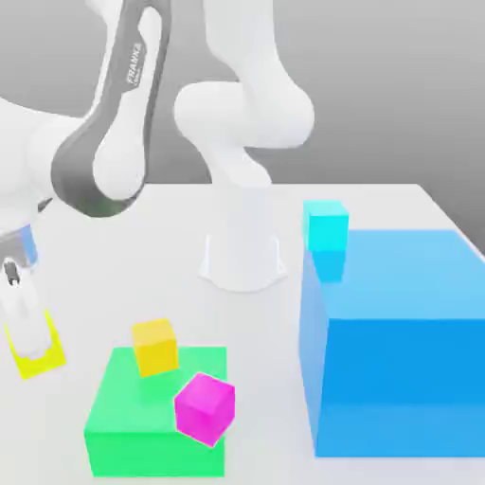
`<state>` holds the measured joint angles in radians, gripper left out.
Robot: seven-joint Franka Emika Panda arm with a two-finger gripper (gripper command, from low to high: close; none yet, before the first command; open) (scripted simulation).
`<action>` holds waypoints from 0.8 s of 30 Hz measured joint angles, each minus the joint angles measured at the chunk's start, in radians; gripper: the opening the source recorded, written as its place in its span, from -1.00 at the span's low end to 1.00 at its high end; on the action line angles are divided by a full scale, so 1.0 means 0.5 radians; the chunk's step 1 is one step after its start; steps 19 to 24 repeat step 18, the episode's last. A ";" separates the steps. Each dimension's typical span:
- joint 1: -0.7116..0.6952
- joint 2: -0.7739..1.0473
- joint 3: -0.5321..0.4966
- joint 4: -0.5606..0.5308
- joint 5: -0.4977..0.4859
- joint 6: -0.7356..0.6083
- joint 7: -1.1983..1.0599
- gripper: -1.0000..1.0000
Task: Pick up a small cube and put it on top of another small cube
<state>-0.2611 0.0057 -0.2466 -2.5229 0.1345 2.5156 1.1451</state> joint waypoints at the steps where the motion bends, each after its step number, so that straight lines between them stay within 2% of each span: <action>1: 0.035 -0.074 0.014 -0.040 -0.034 -0.029 0.035 -1.00; 9: 0.077 -0.658 0.253 -0.361 -0.323 -0.267 0.329 -1.00; 14: 0.085 -0.463 0.281 -0.479 -0.345 0.046 0.352 -1.00; 15: 0.087 -0.414 0.280 -0.495 -0.341 0.110 0.350 1.00; 24: 0.087 -0.414 0.280 -0.495 -0.341 0.110 0.350 1.00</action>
